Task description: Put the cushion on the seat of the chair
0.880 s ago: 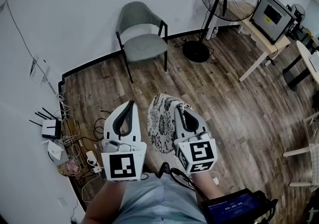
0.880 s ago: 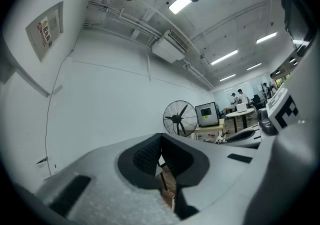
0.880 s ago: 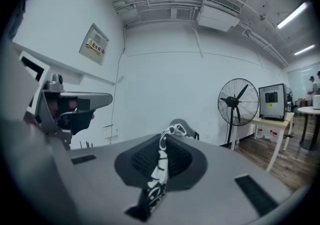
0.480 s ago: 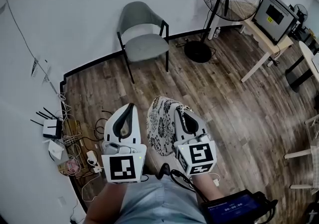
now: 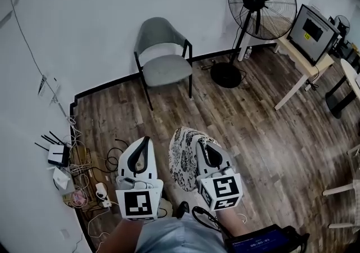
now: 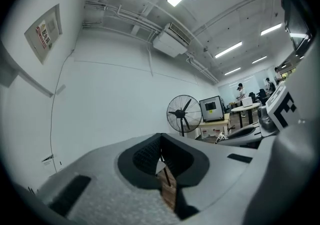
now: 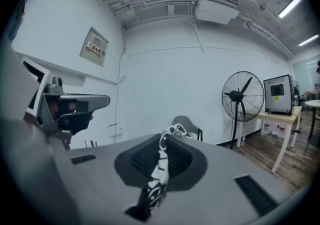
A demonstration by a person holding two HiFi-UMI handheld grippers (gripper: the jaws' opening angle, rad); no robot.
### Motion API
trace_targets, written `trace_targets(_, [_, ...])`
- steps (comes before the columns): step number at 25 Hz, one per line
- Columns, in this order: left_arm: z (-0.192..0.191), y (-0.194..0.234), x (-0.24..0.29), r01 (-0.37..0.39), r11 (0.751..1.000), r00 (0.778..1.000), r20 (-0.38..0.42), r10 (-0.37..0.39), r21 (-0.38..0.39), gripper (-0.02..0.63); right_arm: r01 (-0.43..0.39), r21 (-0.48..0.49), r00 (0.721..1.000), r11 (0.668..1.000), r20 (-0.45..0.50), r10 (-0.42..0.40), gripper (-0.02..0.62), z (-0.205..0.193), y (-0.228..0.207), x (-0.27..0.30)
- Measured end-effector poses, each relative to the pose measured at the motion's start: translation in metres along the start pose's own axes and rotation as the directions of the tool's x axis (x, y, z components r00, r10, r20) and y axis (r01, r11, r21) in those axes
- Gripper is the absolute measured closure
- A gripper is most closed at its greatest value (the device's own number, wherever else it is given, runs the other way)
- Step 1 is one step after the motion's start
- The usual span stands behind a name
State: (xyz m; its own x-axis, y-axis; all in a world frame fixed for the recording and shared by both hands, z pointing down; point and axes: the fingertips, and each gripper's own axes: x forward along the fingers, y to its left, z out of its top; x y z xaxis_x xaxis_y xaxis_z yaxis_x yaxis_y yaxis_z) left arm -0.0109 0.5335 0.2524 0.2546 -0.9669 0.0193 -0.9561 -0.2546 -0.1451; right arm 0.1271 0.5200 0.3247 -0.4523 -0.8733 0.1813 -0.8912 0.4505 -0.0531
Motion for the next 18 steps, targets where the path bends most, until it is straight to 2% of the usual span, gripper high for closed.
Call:
trace_targets(4, [-0.009,0.01,0.025,-0.005,1.0,1.0,-0.015,0.005,0.002,0.597,-0.011,0.0,1.0,1.0,-0.012,0.011,0.581,-0.001,-0.009,0.029])
trace_targets(9, [-0.029,0.035,0.079,-0.006,0.999,0.999,-0.045,0.004,-0.034,0.597,-0.012,0.004,0.999,1.0,-0.035,0.012,0.581,-0.002,-0.029,0.087])
trace_targets(14, [-0.054,0.079,0.147,-0.001,0.999,0.997,-0.072,-0.002,-0.053,0.597,-0.003,0.006,0.999,1.0,-0.041,0.003,0.581,0.002,-0.041,0.163])
trace_targets(18, [-0.058,0.116,0.199,0.013,0.999,0.996,-0.084,-0.017,-0.05,0.597,0.025,0.004,0.999,1.0,-0.038,-0.024,0.581,0.016,-0.052,0.22])
